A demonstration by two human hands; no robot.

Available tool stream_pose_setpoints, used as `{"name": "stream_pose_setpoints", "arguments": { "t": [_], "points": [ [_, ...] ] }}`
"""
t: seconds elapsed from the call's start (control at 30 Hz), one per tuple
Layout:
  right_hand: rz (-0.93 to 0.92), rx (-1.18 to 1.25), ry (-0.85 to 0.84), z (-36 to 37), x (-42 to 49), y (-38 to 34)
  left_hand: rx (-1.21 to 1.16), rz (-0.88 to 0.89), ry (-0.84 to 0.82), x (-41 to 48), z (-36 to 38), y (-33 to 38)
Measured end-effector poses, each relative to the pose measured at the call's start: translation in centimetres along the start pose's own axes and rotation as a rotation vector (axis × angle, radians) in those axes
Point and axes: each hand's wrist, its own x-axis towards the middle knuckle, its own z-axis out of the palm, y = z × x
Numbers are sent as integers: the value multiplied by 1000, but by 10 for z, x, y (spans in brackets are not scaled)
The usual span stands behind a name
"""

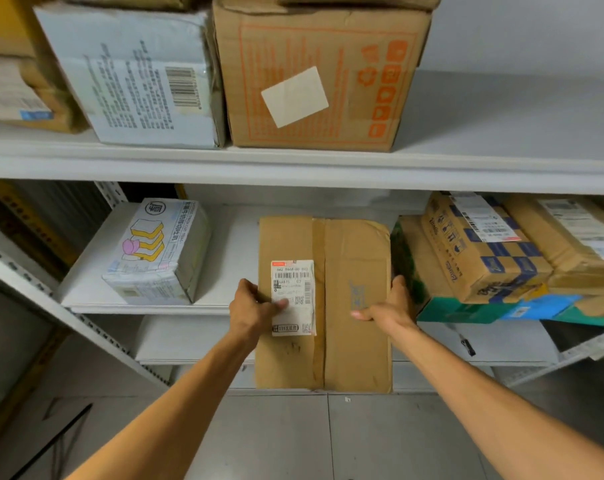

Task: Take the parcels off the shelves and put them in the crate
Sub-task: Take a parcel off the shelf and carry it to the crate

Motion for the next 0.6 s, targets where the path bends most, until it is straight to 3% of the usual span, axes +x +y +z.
{"name": "stream_pose_setpoints", "arguments": {
  "t": [0.17, 0.33, 0.6],
  "points": [
    [-108, -19, 31, -19, -14, -15, -63, -5, -84, -18, -22, 6],
    [-175, -38, -1, -41, -42, -15, -63, 145, -136, -48, -50, 7],
    [-210, 210, -20, -52, -70, 7, -136, 372, -116, -83, -60, 1]
  ]
}}
